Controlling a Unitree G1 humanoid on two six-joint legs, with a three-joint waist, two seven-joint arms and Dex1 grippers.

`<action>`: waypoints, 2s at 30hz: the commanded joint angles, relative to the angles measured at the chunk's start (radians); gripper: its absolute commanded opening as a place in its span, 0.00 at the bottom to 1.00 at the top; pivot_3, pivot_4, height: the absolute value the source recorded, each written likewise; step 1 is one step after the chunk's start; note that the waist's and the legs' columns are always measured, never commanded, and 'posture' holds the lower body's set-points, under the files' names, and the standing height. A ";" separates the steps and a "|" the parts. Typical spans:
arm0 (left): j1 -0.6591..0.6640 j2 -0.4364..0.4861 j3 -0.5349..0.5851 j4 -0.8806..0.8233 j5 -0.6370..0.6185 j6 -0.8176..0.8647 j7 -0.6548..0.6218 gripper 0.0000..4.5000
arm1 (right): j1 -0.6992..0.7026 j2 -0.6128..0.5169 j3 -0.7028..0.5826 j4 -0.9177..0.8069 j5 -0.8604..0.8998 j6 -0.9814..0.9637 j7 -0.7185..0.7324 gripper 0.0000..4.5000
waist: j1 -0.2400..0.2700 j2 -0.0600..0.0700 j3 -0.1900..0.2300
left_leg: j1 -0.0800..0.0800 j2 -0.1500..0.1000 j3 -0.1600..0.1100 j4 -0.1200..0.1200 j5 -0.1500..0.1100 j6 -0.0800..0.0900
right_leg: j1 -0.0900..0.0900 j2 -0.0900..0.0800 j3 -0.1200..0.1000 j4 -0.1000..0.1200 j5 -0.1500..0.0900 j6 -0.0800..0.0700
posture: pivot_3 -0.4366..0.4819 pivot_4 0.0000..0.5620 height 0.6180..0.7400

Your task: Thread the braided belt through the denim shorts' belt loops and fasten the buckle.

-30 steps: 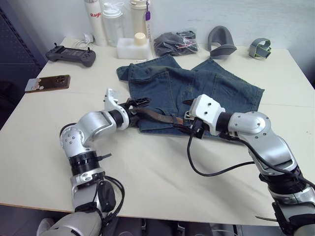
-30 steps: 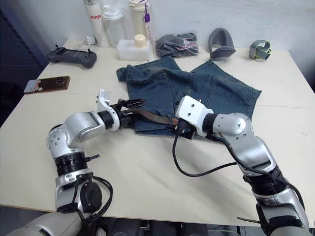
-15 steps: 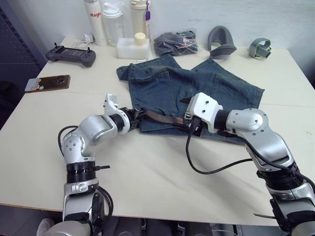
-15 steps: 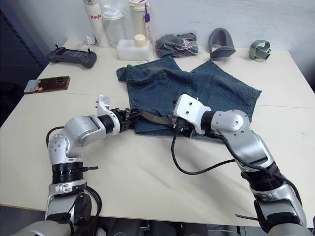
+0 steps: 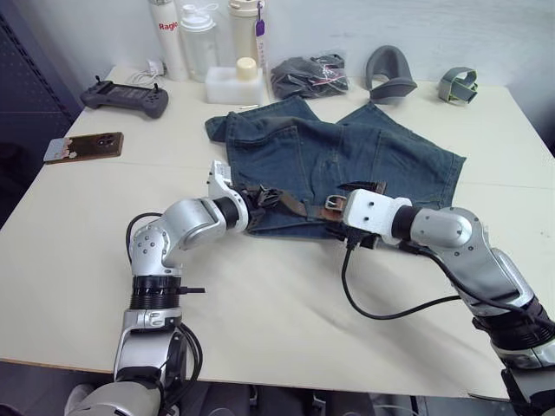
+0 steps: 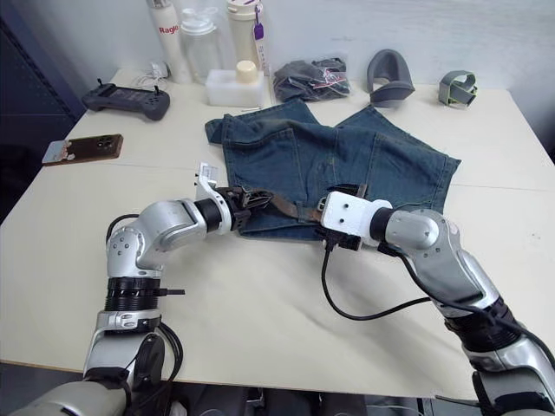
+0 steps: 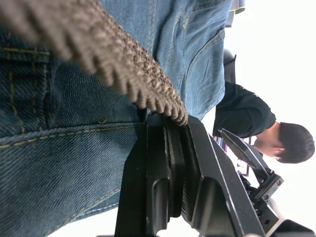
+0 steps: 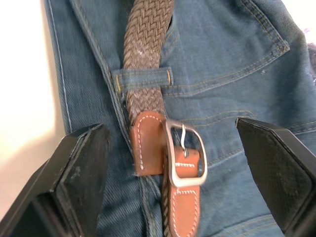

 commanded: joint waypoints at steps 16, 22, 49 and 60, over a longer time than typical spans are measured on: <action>-0.017 0.035 -0.025 -0.012 0.017 0.012 -0.047 0.01 | 0.046 0.023 -0.003 0.121 -0.228 -0.340 -0.132 0.97 | 0.000 0.000 0.000 | 0.000 0.000 0.000 0.000 0.000 0.000 | 0.000 0.000 0.000 0.000 0.000 0.000 | 0.48 0.27 0.25; -0.016 0.040 -0.027 -0.009 0.028 0.019 -0.058 0.01 | 0.043 0.048 -0.021 0.132 -0.245 -0.352 -0.159 0.97 | 0.000 0.000 0.000 | 0.000 0.000 0.000 0.000 0.000 0.000 | 0.000 0.000 0.000 0.000 0.000 0.000 | 0.48 0.27 0.25; -0.248 0.043 -0.047 0.275 0.410 0.274 -0.453 0.01 | 0.175 -0.001 -0.145 0.005 -0.292 -0.367 -0.192 0.97 | 0.001 0.000 0.000 | 0.000 0.000 0.000 0.000 0.000 0.000 | 0.000 0.000 0.000 0.000 0.000 0.000 | 0.48 0.27 0.25; -0.256 0.002 0.031 0.268 0.522 0.329 -0.501 0.01 | 0.120 0.046 -0.117 0.060 -0.304 -0.397 -0.202 0.97 | -0.001 0.000 0.000 | 0.000 0.000 0.000 -0.001 0.001 -0.001 | 0.000 0.000 0.000 0.000 0.000 0.000 | 0.48 0.27 0.25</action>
